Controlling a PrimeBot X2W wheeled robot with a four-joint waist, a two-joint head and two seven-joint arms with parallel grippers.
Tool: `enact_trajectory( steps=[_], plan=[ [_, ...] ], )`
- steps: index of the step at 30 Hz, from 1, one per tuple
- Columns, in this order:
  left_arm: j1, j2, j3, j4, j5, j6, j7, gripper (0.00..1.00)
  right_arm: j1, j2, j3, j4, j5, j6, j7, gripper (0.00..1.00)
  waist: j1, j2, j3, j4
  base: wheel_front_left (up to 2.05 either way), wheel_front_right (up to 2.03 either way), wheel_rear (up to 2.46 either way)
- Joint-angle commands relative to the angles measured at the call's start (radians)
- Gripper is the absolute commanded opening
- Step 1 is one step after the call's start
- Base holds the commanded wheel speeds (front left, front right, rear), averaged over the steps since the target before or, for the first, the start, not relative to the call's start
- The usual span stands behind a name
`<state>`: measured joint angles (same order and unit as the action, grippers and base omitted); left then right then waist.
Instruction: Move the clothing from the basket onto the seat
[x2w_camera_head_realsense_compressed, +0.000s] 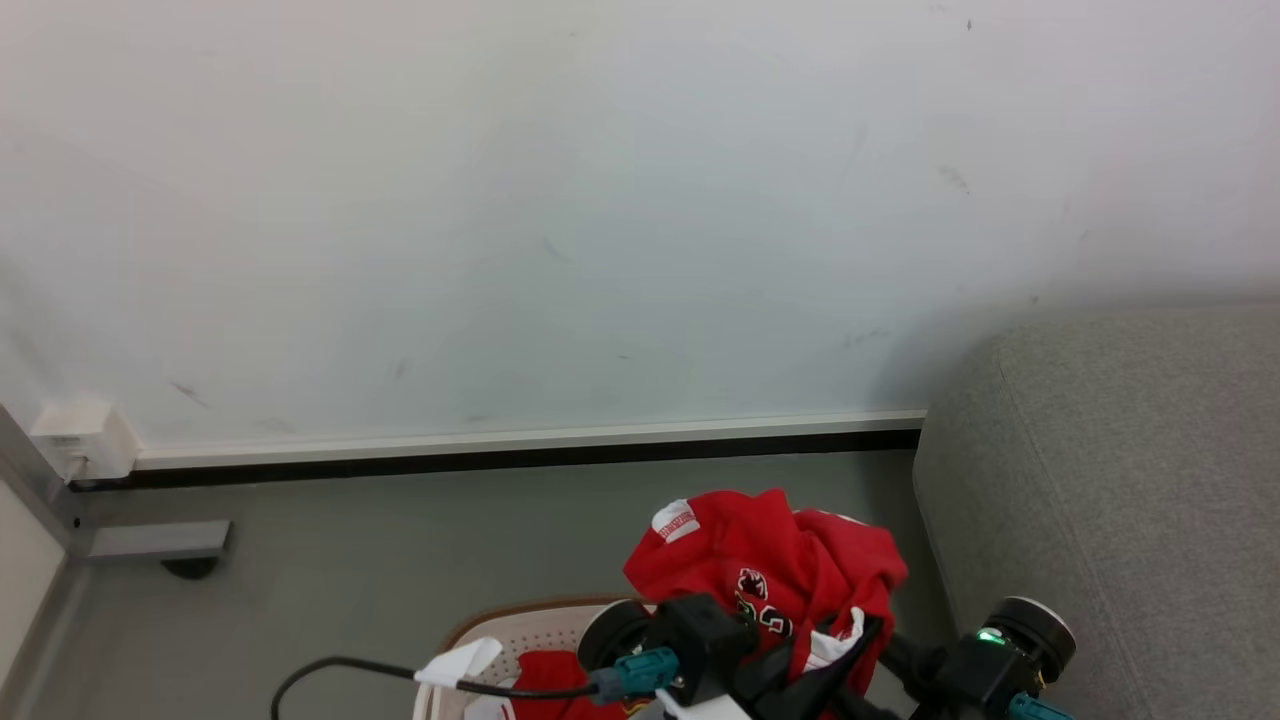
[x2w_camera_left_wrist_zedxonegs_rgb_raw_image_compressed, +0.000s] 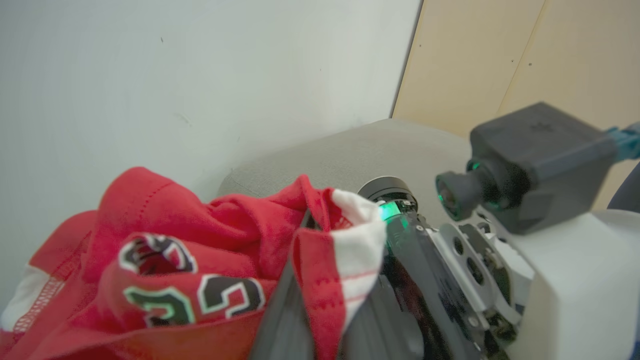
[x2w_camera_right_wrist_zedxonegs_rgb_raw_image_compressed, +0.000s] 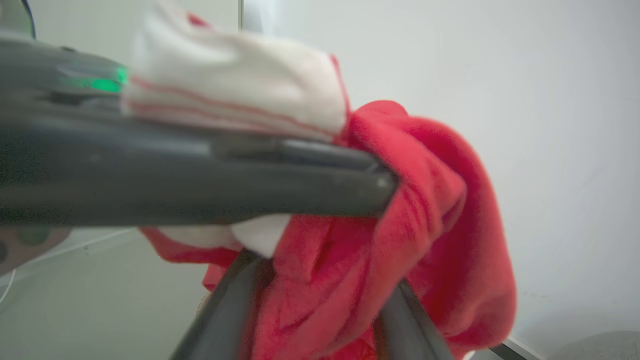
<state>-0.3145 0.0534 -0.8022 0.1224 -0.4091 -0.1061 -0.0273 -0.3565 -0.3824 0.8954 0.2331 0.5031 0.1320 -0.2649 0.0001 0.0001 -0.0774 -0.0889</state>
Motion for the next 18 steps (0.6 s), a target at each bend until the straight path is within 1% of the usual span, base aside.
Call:
enact_trajectory(
  steps=[1,9,10,12,13,18],
  plan=[
    [-0.007,0.000,-0.001,0.002,-0.018,-0.004,-0.001,0.00,-0.006,0.002,-0.007,0.003,0.013,-0.002,0.001,0.00,-0.0001,-0.0001,0.000,-0.002,0.00,0.00,0.00],
    [-0.012,0.012,0.011,0.030,-0.014,0.019,-0.013,0.00,0.015,-0.012,-0.042,-0.007,0.030,-0.002,0.001,0.00,-0.0001,-0.0001,0.001,-0.016,0.00,0.00,0.00],
    [-0.013,0.014,0.013,0.032,-0.012,0.023,-0.019,0.08,0.019,-0.015,-0.044,-0.007,0.030,-0.002,0.001,0.00,-0.0001,-0.0001,0.001,-0.018,0.00,0.00,0.00],
    [-0.015,0.019,0.018,0.036,-0.003,0.028,-0.027,0.47,0.029,-0.022,-0.053,-0.008,0.032,-0.002,0.001,0.00,-0.0001,-0.0001,0.002,-0.023,0.00,0.00,0.00],
    [-0.015,0.019,0.019,0.037,-0.001,0.032,-0.032,1.00,0.032,-0.024,-0.056,-0.009,0.033,-0.002,0.001,0.00,-0.0001,-0.0001,0.002,-0.026,0.00,0.00,0.00],
    [-0.020,0.033,0.031,0.055,0.010,0.051,-0.056,1.00,0.046,-0.042,-0.088,-0.009,0.034,-0.002,0.001,0.00,-0.0001,-0.0001,0.002,-0.051,0.00,0.00,0.00]
  ],
)
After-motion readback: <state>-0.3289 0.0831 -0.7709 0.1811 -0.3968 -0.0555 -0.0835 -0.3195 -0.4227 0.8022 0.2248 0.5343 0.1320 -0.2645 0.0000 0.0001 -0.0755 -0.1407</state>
